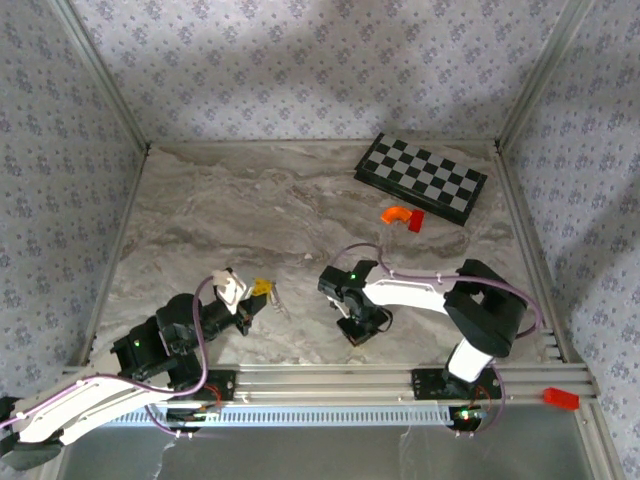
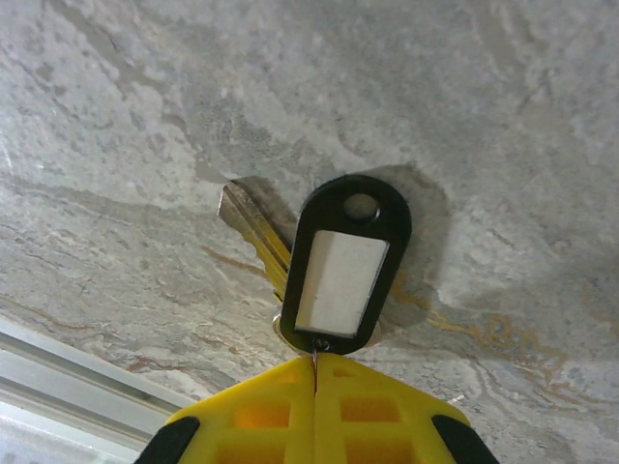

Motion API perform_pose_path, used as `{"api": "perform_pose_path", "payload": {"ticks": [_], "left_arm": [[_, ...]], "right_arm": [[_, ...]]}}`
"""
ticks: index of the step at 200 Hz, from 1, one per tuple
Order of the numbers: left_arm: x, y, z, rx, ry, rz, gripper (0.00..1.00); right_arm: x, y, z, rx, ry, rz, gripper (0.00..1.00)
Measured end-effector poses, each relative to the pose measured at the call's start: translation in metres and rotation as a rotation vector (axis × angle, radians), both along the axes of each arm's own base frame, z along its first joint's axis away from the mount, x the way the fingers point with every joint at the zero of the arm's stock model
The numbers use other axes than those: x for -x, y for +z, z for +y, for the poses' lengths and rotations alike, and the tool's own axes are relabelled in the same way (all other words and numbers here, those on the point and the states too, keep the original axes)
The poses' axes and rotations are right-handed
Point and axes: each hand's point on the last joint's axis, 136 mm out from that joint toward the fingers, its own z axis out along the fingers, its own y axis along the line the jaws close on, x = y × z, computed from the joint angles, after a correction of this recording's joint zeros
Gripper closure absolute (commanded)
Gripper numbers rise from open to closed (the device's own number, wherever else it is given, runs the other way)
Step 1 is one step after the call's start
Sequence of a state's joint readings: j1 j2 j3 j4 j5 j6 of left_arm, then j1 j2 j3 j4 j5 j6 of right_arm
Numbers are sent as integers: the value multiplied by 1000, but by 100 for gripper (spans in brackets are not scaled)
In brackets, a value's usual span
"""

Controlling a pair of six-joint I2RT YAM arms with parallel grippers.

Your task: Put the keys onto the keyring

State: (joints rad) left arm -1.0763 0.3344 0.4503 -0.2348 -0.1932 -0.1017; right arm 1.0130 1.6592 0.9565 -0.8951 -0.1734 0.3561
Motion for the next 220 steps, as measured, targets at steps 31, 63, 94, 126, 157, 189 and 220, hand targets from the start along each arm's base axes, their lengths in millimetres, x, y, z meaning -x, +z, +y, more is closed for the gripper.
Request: {"api": "perform_pose_path", "payload": {"ticks": [31,63,94,126,157,189,220], "left_arm": [[0,0,0,-3,-3,-2,100],[1,0,-1,-4,-9,-3,100],[2,0,-2,-3,-16,-2,100],[3,0,-2,-2,-24,0,100],[4,2,-1,9,-26,-5,100],[5,4,0,17,-27,-10,100],[6,5,-1,19,-32,-9,100]], "right_arm": [[2,0,-3,17,20,17,95],[1,1,-2,9,9,6,80],[-5,14,4,-58,-32,-54,63],[-6,26,0,-159,-123,-131,52],[2,30,-9,-256,-201,-216,44],[4,35,-12,-365,-180,-347,43],[3,35,-10,-472,-169,-444,43]]}}
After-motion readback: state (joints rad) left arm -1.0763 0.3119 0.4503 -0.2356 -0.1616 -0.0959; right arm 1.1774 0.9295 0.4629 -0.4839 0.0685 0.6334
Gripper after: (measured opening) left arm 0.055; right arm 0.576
